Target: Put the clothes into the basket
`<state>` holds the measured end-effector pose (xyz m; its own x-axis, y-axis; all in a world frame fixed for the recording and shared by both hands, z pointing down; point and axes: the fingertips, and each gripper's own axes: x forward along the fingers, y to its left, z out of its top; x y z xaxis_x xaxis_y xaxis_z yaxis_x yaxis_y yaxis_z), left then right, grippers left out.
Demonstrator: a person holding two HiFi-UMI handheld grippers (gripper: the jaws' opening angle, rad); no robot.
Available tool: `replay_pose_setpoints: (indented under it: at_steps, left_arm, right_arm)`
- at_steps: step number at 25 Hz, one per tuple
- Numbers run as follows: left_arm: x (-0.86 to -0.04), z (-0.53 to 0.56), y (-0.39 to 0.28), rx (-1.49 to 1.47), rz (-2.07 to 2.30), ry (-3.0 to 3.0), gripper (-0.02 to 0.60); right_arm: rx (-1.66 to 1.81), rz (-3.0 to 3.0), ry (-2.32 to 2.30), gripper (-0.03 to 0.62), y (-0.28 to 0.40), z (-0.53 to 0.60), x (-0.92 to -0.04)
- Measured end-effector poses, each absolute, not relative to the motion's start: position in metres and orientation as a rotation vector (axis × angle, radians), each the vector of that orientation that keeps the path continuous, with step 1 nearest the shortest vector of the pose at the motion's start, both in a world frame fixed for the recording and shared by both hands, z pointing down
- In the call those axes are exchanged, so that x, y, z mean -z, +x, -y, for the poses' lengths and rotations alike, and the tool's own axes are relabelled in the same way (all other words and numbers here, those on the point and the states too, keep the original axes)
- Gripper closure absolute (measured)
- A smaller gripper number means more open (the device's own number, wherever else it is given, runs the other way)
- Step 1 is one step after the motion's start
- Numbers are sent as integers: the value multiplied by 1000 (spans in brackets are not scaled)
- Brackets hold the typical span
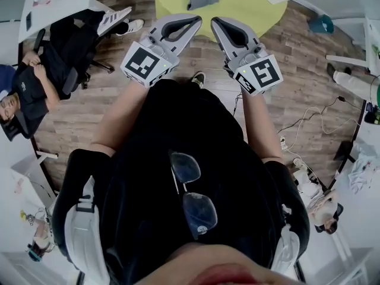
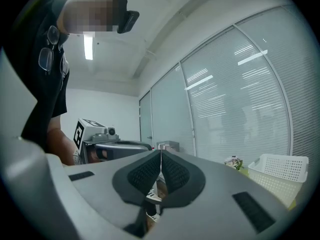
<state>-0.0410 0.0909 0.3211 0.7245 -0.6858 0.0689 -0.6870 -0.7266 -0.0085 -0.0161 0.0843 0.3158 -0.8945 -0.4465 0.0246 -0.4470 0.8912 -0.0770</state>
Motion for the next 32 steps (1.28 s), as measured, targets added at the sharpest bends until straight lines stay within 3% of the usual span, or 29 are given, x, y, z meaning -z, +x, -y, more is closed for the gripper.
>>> replay_pose_setpoints:
  at_steps: [25, 32]
  left_arm:
    - [-358, 81, -117, -110, 1230, 2891, 571]
    - [-396, 132, -148, -193, 1193, 2866, 571]
  right_arm:
    - [-203, 2941, 754, 568, -78, 90, -364]
    - [-240, 2750, 876, 568, -100, 141, -421]
